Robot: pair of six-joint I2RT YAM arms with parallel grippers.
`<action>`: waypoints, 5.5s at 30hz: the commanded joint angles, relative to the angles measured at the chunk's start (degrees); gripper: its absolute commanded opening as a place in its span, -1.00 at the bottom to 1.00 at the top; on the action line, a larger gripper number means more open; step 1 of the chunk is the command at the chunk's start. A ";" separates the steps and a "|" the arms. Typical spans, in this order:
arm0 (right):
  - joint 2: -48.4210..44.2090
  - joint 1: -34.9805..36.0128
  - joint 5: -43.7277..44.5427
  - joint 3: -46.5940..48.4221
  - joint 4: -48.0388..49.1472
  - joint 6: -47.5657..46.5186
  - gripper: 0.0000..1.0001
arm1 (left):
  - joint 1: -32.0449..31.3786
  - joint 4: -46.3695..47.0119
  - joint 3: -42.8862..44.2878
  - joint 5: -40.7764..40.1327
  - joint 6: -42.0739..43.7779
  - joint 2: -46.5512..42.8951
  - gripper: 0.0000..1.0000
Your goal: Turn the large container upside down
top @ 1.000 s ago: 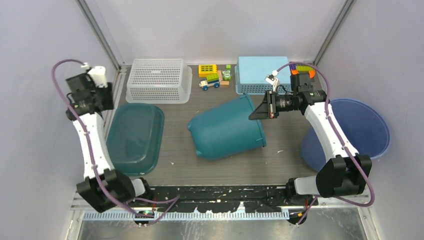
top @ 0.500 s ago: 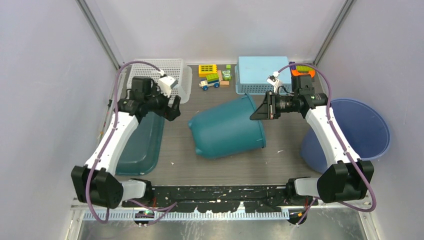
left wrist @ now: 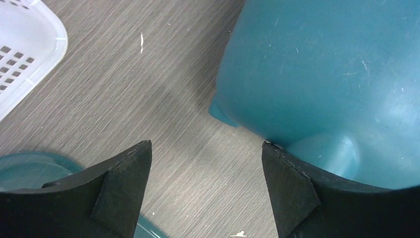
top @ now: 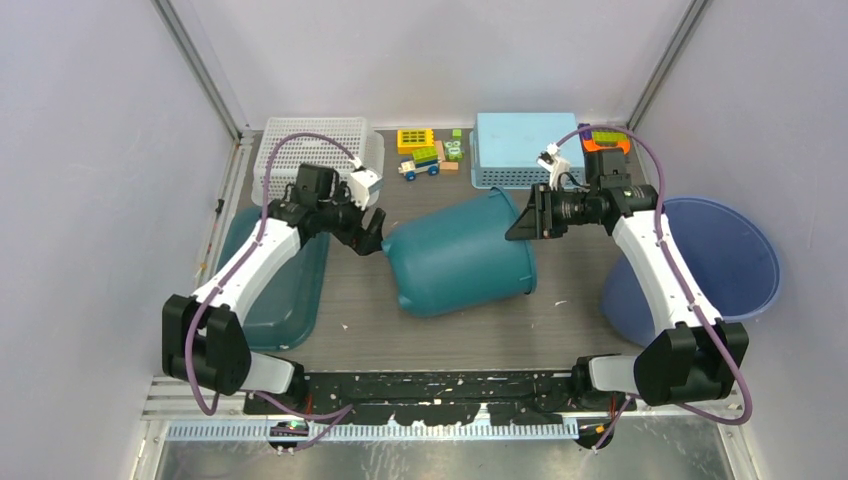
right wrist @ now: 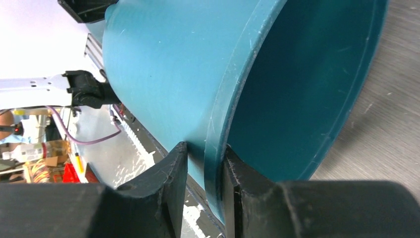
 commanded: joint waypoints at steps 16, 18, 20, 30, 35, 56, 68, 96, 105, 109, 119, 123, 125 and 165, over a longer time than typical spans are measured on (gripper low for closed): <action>-6.71 -0.07 12.51 -2.82 19.66 7.69 -0.10 | -3.68 2.58 -3.52 4.13 -0.25 -0.79 0.64; -7.35 -0.09 14.20 -4.22 22.32 8.47 -0.10 | -3.85 2.55 -4.04 4.43 -0.43 -1.07 0.64; -8.05 -0.14 15.71 -5.55 24.16 8.77 -0.13 | -4.07 2.48 -4.20 4.78 -0.71 -1.14 0.64; -12.71 0.35 21.18 -9.84 25.72 6.43 -0.63 | -6.12 1.10 -4.98 7.78 -1.66 -3.04 0.63; -11.79 0.33 20.84 -10.30 24.89 7.13 -0.81 | -8.53 -0.19 -4.63 9.43 -1.72 -4.90 0.65; -1.25 -0.79 15.45 -4.82 22.60 10.54 -0.87 | -11.21 3.29 -10.10 4.14 11.56 -7.88 0.76; 4.19 -3.85 10.95 -3.61 20.13 11.26 -0.97 | -17.63 12.84 -10.47 2.19 3.43 -9.28 0.62; 20.77 -19.07 1.62 2.30 13.89 9.65 -0.97 | -20.40 14.04 1.98 -8.55 -3.36 -12.15 0.58; 21.53 -21.44 4.52 1.17 16.75 9.89 -0.97 | -20.48 13.72 2.52 -9.16 -3.41 -11.64 0.59; 21.18 -21.50 5.92 1.11 17.45 9.50 -0.97 | -20.45 13.67 2.80 -10.57 -3.19 -11.48 0.59; 19.19 -19.29 4.70 0.47 18.55 9.93 -0.97 | -20.44 11.92 3.53 -9.22 -2.15 -10.94 0.59; 18.93 -16.79 5.71 0.91 19.05 10.62 -0.97 | -20.44 9.63 5.19 -5.62 -1.63 -10.65 0.59; 19.13 -15.40 6.50 1.18 19.40 11.00 -0.97 | -20.46 9.10 5.66 -4.20 -1.68 -10.49 0.60; 32.46 -0.10 8.09 6.44 25.41 13.76 -0.94 | -20.48 8.60 12.93 -0.78 -10.09 -2.29 0.60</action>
